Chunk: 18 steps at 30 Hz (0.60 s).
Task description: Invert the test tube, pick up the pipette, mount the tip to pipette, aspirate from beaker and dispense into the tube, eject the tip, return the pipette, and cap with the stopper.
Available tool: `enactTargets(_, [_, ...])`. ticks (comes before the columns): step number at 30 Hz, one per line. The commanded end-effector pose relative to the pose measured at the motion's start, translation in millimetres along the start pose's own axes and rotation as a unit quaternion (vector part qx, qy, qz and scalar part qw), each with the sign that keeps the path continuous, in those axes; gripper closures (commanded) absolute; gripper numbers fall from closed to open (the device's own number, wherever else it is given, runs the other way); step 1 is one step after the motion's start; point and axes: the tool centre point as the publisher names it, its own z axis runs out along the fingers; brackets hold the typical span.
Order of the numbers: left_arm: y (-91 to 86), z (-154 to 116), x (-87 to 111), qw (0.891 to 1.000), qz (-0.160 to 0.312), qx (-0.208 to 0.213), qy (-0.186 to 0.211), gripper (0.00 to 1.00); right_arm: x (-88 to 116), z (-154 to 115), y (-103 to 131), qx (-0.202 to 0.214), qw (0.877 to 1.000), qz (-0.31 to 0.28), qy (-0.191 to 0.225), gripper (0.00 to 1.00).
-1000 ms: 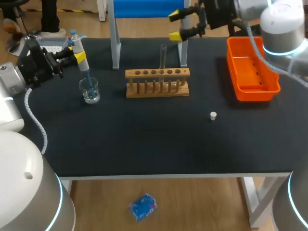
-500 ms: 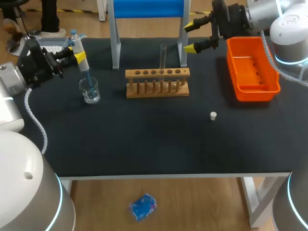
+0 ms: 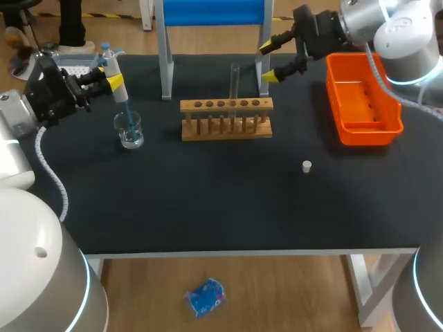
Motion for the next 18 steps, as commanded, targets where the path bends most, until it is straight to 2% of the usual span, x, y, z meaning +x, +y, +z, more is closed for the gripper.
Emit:
enactTargets(1, [-0.7,0,0.6,1.0,0.0,0.0,-0.001,1.0,-11,13,-4,0.007,1.0,-0.002,0.026,0.0])
enactTargets(18, [-0.7,0,0.6,1.0,0.0,0.0,-0.001,1.0,-12,41,-10,0.021,0.998,-0.004,0.053,0.0])
